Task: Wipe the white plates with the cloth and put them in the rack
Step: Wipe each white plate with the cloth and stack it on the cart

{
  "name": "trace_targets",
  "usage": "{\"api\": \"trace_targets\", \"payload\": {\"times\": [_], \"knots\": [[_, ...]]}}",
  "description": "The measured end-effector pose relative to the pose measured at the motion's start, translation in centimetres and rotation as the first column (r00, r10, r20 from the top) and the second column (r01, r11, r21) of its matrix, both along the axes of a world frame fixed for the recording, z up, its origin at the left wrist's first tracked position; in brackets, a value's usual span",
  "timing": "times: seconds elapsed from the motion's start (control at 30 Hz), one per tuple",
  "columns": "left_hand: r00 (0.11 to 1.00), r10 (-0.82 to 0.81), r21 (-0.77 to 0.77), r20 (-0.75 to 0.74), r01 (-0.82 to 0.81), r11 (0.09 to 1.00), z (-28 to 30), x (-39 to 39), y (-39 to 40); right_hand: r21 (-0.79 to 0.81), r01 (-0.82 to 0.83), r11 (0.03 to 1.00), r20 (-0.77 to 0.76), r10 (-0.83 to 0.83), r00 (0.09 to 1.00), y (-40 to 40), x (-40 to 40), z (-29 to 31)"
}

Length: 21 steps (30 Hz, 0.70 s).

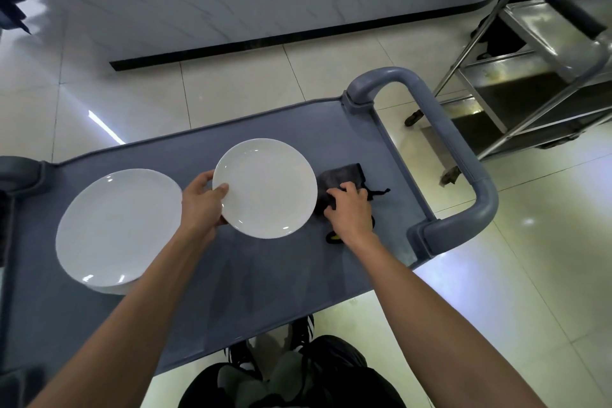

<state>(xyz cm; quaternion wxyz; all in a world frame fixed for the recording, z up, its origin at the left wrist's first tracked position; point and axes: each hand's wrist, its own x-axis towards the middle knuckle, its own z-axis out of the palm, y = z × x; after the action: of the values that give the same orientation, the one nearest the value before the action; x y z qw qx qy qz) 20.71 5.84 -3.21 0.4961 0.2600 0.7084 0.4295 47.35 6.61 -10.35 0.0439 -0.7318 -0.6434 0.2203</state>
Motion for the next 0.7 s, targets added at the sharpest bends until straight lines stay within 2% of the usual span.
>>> {"api": "trace_targets", "payload": {"times": [0.1, 0.2, 0.3, 0.5, 0.7], "knots": [[1.000, 0.004, 0.010, 0.008, -0.004, 1.000, 0.1, -0.3, -0.2, 0.057, 0.121, 0.991, -0.167, -0.110, 0.980, -0.2, 0.7, 0.3], [1.000, 0.021, 0.003, 0.014, -0.021, 1.000, 0.2, -0.7, -0.3, 0.134, 0.336, 0.932, -0.383, -0.264, 0.885, -0.5, 1.2, 2.2], [1.000, 0.016, -0.001, 0.020, -0.016, 1.000, 0.3, -0.6, -0.4, 0.172, 0.406, 0.898, -0.513, -0.270, 0.815, -0.7, 1.4, 5.0], [0.995, 0.000, 0.050, 0.098, -0.005, 0.999, 1.0, 0.5, -1.0, 0.309, 0.174, 0.935, -0.545, 0.025, 0.838, -1.6, -2.1, 7.6], [0.987, 0.020, 0.115, 0.159, -0.038, 0.993, 2.4, 1.4, -1.4, 0.366, -0.057, 0.929, -0.390, 0.208, 0.897, -3.6, -6.8, 5.7]]}}
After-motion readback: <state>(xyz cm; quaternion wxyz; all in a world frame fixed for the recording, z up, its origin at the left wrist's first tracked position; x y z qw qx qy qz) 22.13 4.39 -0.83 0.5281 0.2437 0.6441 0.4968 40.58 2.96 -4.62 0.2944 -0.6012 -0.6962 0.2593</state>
